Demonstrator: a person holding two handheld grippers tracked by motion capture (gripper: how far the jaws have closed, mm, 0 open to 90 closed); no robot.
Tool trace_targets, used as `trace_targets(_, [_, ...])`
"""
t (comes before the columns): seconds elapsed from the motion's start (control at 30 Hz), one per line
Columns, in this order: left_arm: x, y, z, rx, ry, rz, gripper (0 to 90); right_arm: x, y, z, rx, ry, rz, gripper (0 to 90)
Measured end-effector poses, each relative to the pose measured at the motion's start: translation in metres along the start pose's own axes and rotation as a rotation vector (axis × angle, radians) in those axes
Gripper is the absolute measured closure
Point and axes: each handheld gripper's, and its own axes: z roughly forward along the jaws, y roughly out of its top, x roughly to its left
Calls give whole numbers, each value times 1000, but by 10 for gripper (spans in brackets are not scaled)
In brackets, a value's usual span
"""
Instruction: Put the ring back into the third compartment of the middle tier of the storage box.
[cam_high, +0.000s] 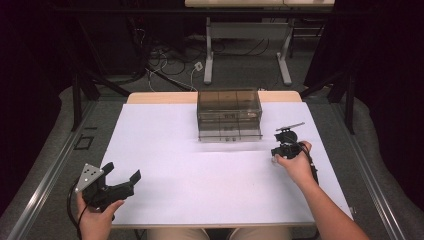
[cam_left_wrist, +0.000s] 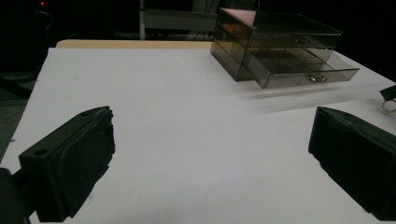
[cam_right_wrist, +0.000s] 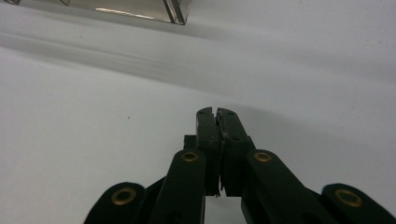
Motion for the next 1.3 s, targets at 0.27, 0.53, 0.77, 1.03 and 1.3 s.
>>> trace_targets(0.27, [0, 0, 0, -1, 0, -1, 8, 1, 2, -4, -8, 4, -6, 889])
trace_targets(0.53, [0, 0, 0, -1, 0, -1, 8, 5, 9, -13, -25, 6, -16, 889])
trace_targets(0.77, [0, 1, -1, -3, 0, 0, 8, 10, 15, -19, -45, 10, -24, 889])
trace_targets(1.03, [1, 1, -1, -3, 0, 2, 8, 19, 26, -29, -56, 0, -52, 889])
trace_targets(1.3, [1, 1, -2, -4, 0, 3, 8, 27, 35, -35, -68, 4, -65, 889])
